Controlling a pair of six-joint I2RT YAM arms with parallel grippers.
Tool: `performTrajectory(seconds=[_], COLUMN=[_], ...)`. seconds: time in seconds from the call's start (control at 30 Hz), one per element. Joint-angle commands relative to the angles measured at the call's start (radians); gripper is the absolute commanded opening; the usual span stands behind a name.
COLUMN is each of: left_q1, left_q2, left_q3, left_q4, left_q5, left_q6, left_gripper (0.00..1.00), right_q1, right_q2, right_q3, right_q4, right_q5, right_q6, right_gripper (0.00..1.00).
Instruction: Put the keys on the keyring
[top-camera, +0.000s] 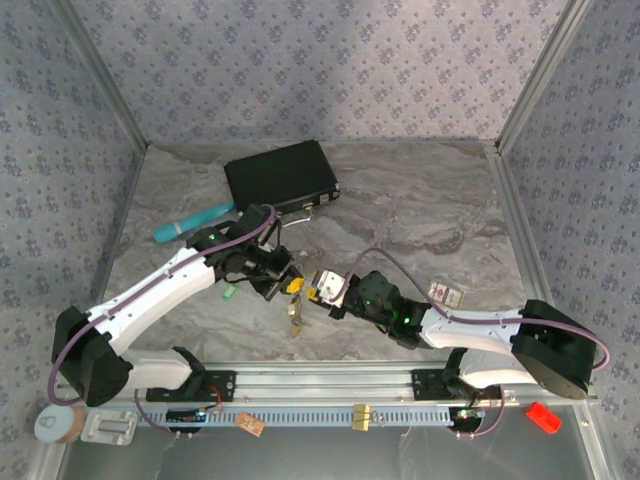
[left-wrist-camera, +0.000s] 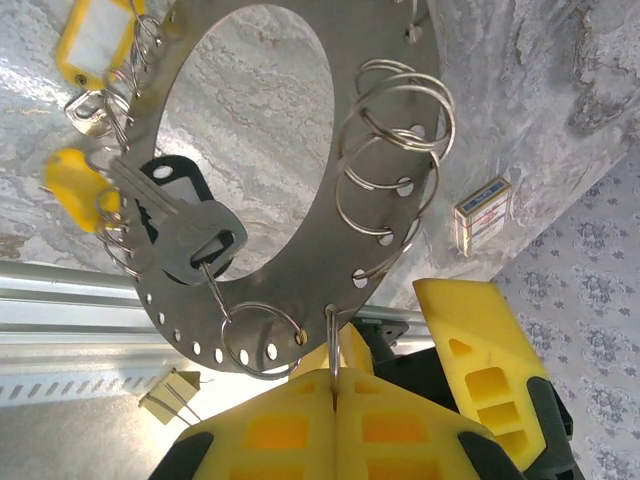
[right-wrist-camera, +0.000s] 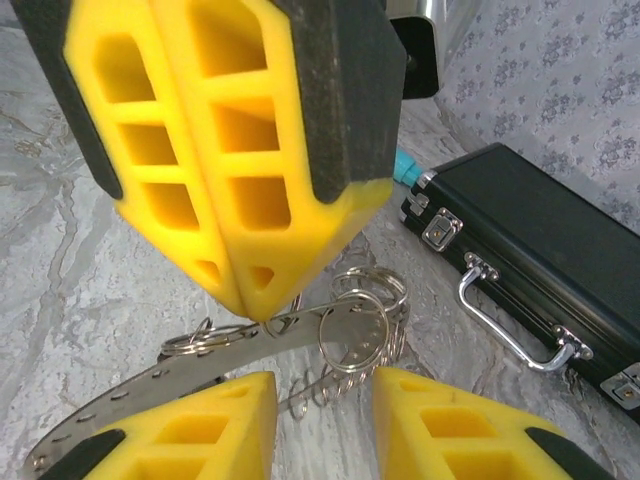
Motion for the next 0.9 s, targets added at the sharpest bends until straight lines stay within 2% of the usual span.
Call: performTrajectory(seconds=[0.0, 0.17, 0.43, 0.87], left_q1=[0.003, 0.005, 0.005, 0.006], left_q2=[-0.028, -0.033, -0.039, -0.048], left_q3=[-0.007, -0.015, -0.014, -0.027], left_q4=[0.009, 0.018, 0.017, 0.028], left_q5=[0.038, 0.042, 0.052, 0.055], left_q6=[-0.076, -0.087, -0.088, -0.104], left_gripper=[0.00, 0.00, 0.00, 0.00], right_q1=[0.012, 0.017, 0.019, 0.019], right_q2=[0.011, 0.011, 0.031, 0.045], right_q3=[0.001, -0.004, 0.019, 0.032], right_q4=[0.035, 0.037, 0.049, 0.090], right_q5=[-0.040, -0.080, -0.070, -0.080], right_q6=[-0.020, -0.025, -0.027, -0.008], right_gripper=[0.30, 0.29, 0.24, 0.26])
